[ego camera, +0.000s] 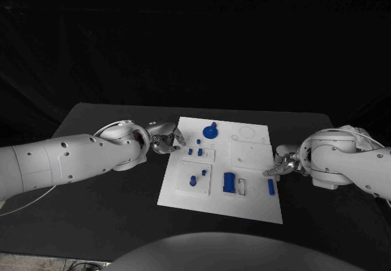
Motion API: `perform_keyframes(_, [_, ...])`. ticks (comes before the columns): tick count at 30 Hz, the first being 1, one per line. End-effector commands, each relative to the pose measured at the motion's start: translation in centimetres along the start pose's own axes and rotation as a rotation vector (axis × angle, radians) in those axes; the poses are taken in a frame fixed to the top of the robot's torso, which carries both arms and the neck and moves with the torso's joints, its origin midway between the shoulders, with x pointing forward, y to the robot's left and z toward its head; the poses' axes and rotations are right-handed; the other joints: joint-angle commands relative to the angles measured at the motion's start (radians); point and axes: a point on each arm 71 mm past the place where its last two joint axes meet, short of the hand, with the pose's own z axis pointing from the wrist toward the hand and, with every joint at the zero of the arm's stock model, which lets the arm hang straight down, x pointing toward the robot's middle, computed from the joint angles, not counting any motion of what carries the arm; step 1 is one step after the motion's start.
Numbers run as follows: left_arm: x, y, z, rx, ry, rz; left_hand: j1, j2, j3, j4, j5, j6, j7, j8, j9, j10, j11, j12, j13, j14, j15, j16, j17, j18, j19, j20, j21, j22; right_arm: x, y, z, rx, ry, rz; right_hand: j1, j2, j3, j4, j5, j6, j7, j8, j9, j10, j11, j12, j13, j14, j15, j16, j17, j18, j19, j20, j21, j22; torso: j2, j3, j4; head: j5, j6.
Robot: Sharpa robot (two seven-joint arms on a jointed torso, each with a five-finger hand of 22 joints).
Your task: Assemble the parts on the task board
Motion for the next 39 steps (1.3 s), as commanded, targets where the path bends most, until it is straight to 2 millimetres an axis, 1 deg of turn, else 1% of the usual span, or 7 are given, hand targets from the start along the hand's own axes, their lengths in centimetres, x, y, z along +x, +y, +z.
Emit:
perform_keyframes(1, [0.0,-0.2,0.1,0.005,-0.004,-0.005,0.006,0.004,0.006,-0.002,0.003,0.000,0.002,0.004,0.001,0.004,-0.001,-0.005,-0.001,-0.005,0.002,-0.005,0.000,0.006,-0.001,0.002,0.002,0.153,0.5,-0.1,0.2,0.012,0.026,-0.009,0.002,0.001,-0.002,-0.008,-0.003,-0.001,0.000,-0.010,0.006,0.102,-0.007,0.004,0.263,0.104,-0.005,0.003,0.263,-0.001,-0.004,-0.006,-0.010,0.171,0.000,0.0001,-0.0015,0.004,0.000])
perform_keyframes(10, [0.0,-0.1,0.0,0.001,0.000,-0.006,0.006,0.004,0.006,-0.002,0.003,0.000,0.002,0.004,0.001,0.004,-0.001,-0.005,-0.001,-0.005,0.002,-0.005,0.000,0.006,-0.001,0.002,0.002,0.153,1.1,-0.1,0.6,0.014,0.033,-0.007,0.021,0.003,0.007,-0.031,0.022,-0.009,0.003,-0.029,0.025,0.102,-0.004,0.004,0.263,0.104,-0.003,0.003,0.263,0.005,-0.016,-0.005,-0.041,0.162,0.001,-0.0008,-0.0031,0.005,0.000])
perform_keyframes(19, [0.0,-0.1,0.0,0.001,0.004,-0.006,0.006,0.004,0.006,-0.002,0.003,0.000,0.002,0.004,0.001,0.004,-0.001,-0.005,-0.001,-0.005,0.002,-0.005,0.000,0.006,-0.001,0.002,0.002,0.153,2.0,0.1,1.0,0.010,0.044,0.002,0.033,0.003,0.013,-0.046,0.028,-0.008,0.004,-0.037,0.039,0.102,-0.004,0.004,0.263,0.104,-0.002,0.003,0.263,0.008,-0.023,-0.004,-0.059,0.157,0.000,-0.0013,-0.0021,0.005,0.000])
perform_keyframes(24, [0.0,-0.1,0.0,-0.001,0.004,-0.006,0.006,0.004,0.006,-0.002,0.003,0.000,0.002,0.004,0.001,0.004,-0.001,-0.005,-0.001,-0.005,0.002,-0.005,0.000,0.006,-0.001,0.002,0.002,0.153,2.4,0.0,1.2,0.008,0.045,0.019,0.063,0.012,0.031,-0.073,0.035,-0.006,0.001,-0.042,0.058,0.102,-0.006,0.004,0.263,0.104,-0.004,0.003,0.263,0.010,-0.025,-0.005,-0.069,0.154,-0.001,-0.0010,-0.0019,0.006,0.000])
perform_keyframes(26, [0.0,-0.1,0.0,-0.001,0.005,-0.006,0.006,0.004,0.006,-0.002,0.003,0.000,0.002,0.004,0.001,0.004,-0.001,-0.005,-0.001,-0.005,0.002,-0.005,0.000,0.006,-0.001,0.002,0.002,0.153,2.5,0.0,1.3,0.007,0.047,0.026,0.078,0.014,0.043,-0.087,0.075,-0.008,0.000,-0.045,0.068,0.102,-0.007,0.004,0.263,0.104,-0.005,0.003,0.263,0.011,-0.027,-0.006,-0.076,0.152,-0.001,-0.0008,-0.0020,0.007,0.000])
perform_keyframes(34, [0.0,0.0,-0.1,-0.002,0.005,-0.006,0.005,0.004,0.006,-0.001,0.003,-0.001,0.002,0.004,0.001,0.006,0.000,-0.005,-0.001,-0.005,0.002,-0.005,-0.002,0.007,-0.001,0.002,0.000,0.152,2.9,-0.1,1.4,0.003,0.048,0.044,0.123,0.011,0.096,-0.138,0.160,-0.013,-0.005,-0.054,0.104,0.102,-0.011,0.004,0.263,0.104,-0.009,0.003,0.263,0.013,-0.029,-0.010,-0.090,0.150,-0.001,-0.0010,-0.0029,0.007,0.000])
perform_keyframes(39, [0.0,-0.1,0.0,-0.003,0.007,-0.007,0.005,0.004,0.006,-0.002,0.003,-0.002,0.002,0.003,0.001,0.007,0.001,-0.005,-0.001,-0.005,0.002,-0.005,-0.002,0.007,-0.002,0.002,0.000,0.152,3.1,-0.1,1.5,0.002,0.053,0.054,0.154,-0.007,0.153,-0.185,0.265,-0.019,-0.004,-0.059,0.132,0.102,-0.012,0.004,0.263,0.101,-0.011,-0.003,0.255,0.015,-0.032,-0.012,-0.104,0.147,-0.001,-0.0010,-0.0024,0.006,0.000])
